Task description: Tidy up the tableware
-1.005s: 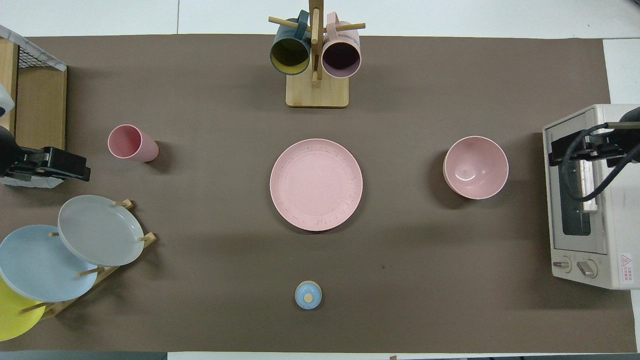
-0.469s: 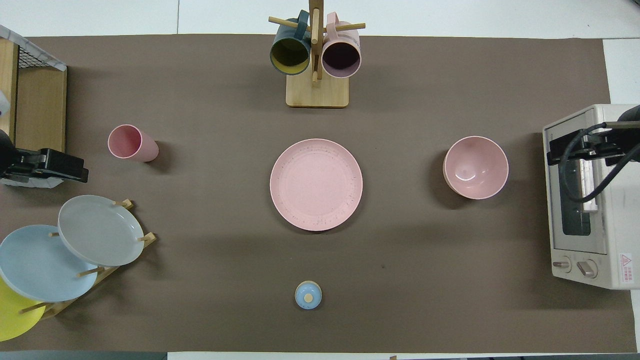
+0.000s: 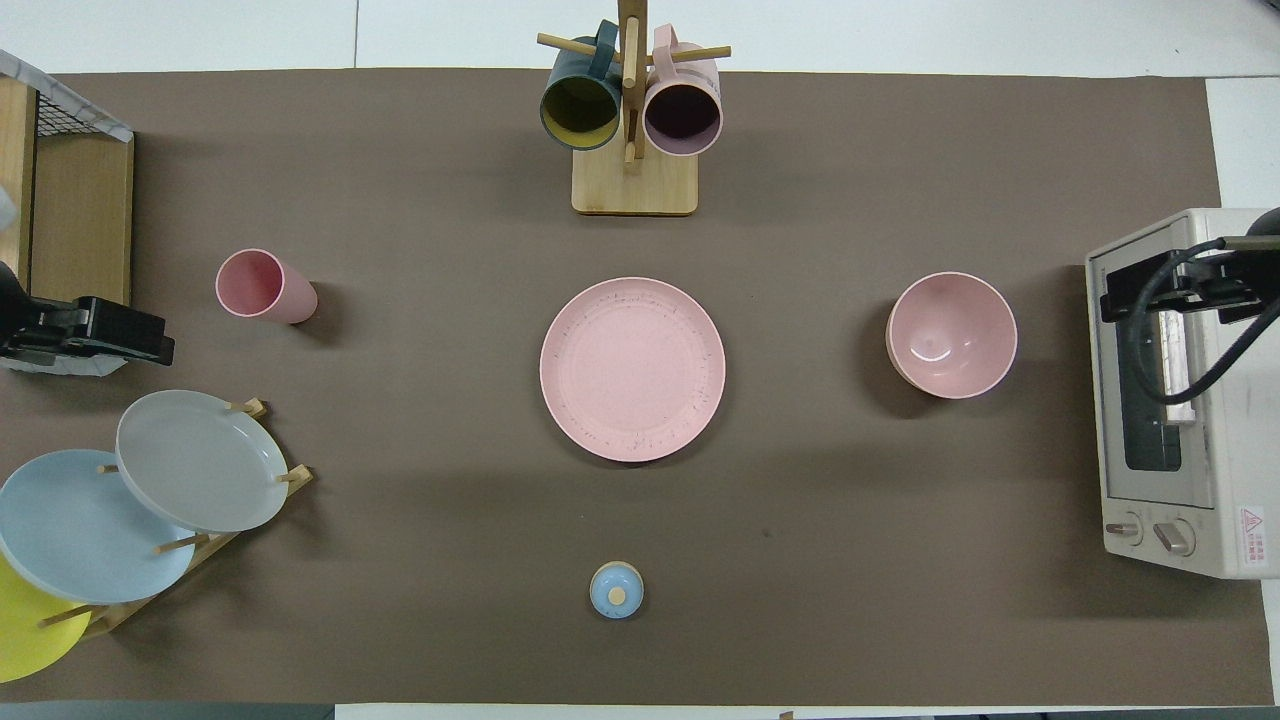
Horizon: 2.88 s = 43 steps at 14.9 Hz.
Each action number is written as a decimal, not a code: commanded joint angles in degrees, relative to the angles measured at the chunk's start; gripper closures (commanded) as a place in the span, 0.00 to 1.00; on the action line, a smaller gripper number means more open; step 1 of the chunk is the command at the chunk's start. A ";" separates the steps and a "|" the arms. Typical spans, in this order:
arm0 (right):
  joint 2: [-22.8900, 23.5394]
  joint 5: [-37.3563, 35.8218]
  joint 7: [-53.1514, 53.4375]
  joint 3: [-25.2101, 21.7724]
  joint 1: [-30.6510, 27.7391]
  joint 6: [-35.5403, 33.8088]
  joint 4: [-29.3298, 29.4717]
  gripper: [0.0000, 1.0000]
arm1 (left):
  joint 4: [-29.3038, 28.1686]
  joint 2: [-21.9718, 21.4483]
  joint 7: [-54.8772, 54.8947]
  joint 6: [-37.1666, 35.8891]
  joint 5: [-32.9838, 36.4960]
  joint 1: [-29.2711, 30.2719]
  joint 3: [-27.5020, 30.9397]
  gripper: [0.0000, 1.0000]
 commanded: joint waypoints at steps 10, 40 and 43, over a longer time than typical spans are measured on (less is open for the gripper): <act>8.19 -0.33 4.13 0.89 9.41 18.39 -7.08 0.00 | -1.39 -1.43 -0.46 -0.16 0.75 -0.24 0.15 0.00; 12.25 -7.27 3.88 0.89 12.68 33.12 -22.92 1.00 | -1.39 -1.43 -0.46 -0.16 0.75 -0.24 0.24 0.00; 14.44 -7.01 5.02 0.89 16.10 23.89 -13.00 1.00 | -1.47 -1.43 -0.46 -0.16 0.75 -0.24 0.24 0.00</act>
